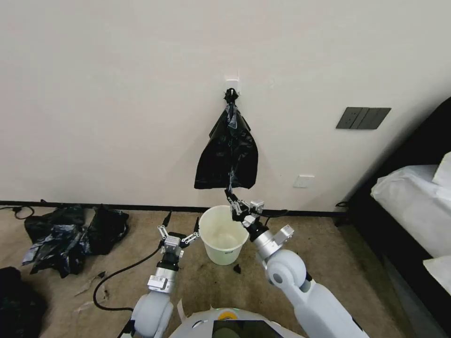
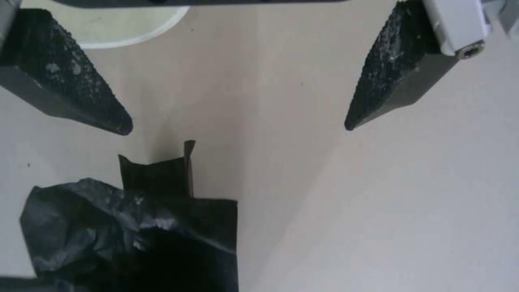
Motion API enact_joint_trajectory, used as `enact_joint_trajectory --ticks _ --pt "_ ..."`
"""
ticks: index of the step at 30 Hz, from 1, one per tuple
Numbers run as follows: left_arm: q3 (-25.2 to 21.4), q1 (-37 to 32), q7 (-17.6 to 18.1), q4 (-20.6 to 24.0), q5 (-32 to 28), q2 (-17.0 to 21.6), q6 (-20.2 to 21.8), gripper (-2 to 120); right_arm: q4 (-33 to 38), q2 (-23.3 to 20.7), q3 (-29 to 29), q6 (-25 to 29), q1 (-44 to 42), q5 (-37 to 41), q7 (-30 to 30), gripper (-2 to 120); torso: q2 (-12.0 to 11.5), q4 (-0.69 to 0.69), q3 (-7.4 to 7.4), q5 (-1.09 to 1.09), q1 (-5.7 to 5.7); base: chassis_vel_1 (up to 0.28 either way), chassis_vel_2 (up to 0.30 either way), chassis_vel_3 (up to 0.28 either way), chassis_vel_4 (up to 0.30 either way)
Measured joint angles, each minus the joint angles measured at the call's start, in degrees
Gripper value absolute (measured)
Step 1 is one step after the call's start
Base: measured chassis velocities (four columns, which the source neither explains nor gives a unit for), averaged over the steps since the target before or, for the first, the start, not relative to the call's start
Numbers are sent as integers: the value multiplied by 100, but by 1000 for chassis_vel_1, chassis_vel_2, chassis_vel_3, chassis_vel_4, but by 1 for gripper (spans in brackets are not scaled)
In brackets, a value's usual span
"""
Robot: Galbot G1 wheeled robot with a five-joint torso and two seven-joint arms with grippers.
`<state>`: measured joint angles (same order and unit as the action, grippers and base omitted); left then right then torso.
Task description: Place a trash bag onto the trash bin.
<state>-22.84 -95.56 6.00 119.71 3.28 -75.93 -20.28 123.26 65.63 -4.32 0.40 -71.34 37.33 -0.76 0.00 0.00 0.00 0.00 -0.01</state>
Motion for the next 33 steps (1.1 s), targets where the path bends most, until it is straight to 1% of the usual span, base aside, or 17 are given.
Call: enact_joint_trajectory --ticks 1,5,13,23,33 --pt "0 0 0 0 0 0 0 100 0 0 0 0 0 0 0 0 0 0 0 0 0 0 0 0 0" --pt "4 36 0 -25 -44 14 -4 100 -37 -38 22 112 -169 -437 30 0 0 -1 0 0 0 0 0 0 0" --pt "14 60 -1 -72 -53 15 -8 100 -92 -47 66 264 -348 -841 91 0 0 -1 0 0 0 0 0 0 0" --pt "10 68 -1 -118 -59 20 -10 100 -193 4 173 430 -468 -1142 126 0 0 0 0 0 0 0 0 0 0" --pt "4 89 1 -125 -92 36 -19 100 -218 -31 203 521 -655 -1266 129 0 0 0 0 0 0 0 0 0 0"
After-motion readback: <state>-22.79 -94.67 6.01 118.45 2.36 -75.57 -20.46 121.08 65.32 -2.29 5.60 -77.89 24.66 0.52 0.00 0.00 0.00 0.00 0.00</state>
